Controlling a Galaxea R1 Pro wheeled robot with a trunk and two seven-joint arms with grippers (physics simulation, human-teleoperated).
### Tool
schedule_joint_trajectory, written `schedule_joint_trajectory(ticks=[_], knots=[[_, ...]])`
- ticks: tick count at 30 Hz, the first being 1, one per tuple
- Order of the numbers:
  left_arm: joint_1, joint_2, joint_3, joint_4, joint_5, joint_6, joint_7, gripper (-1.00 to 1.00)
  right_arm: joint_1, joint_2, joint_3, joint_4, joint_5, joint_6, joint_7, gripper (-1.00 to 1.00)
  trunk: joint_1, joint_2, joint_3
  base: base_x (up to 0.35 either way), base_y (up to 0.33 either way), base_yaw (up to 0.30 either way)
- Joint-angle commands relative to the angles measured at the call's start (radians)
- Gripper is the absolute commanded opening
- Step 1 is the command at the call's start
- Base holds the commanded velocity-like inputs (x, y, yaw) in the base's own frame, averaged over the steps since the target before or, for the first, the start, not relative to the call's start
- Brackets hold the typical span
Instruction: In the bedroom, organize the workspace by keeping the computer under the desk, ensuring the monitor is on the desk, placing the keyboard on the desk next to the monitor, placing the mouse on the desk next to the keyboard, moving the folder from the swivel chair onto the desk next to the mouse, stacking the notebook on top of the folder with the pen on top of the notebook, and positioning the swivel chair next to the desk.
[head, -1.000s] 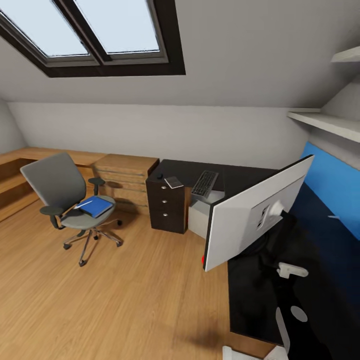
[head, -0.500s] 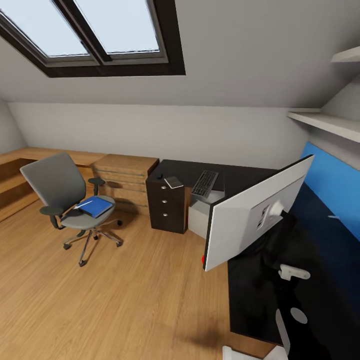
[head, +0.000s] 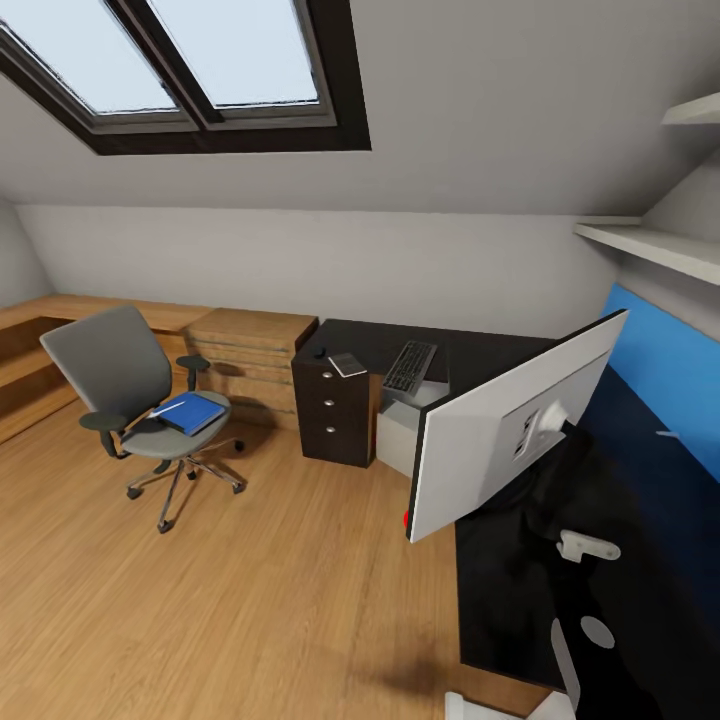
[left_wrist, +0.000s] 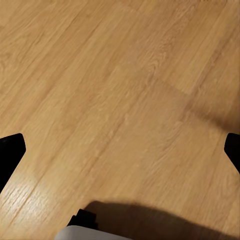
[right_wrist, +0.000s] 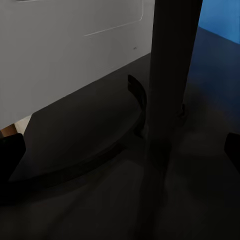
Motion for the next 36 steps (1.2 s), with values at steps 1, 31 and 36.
schedule_joint_trajectory(ticks=[1, 31, 36], knots=[[-0.001, 0.0, 0.0, 0.001, 0.005, -0.003, 0.0, 1.0, -0.002, 0.002, -0.007, 0.0, 0.009, -0.003, 0.006, 1.0, 0.0, -0.001, -0.001, 0.0, 0.0, 0.0], [-0.001, 0.003, -0.001, 0.002, 0.004, 0.002, -0.029, 1.0, -0.006, -0.044, -0.006, 0.039, 0.011, 0.103, -0.02, 1.0, 0.0, -0.001, -0.001, -0.22, 0.0, 0.0], [-0.001, 0.004, -0.001, 0.002, 0.004, 0.002, -0.029, 1.0, -0.049, -0.07, -0.005, 0.082, 0.012, 0.13, -0.022, 1.0, 0.0, -0.001, -0.001, -0.321, 0.0, 0.0]])
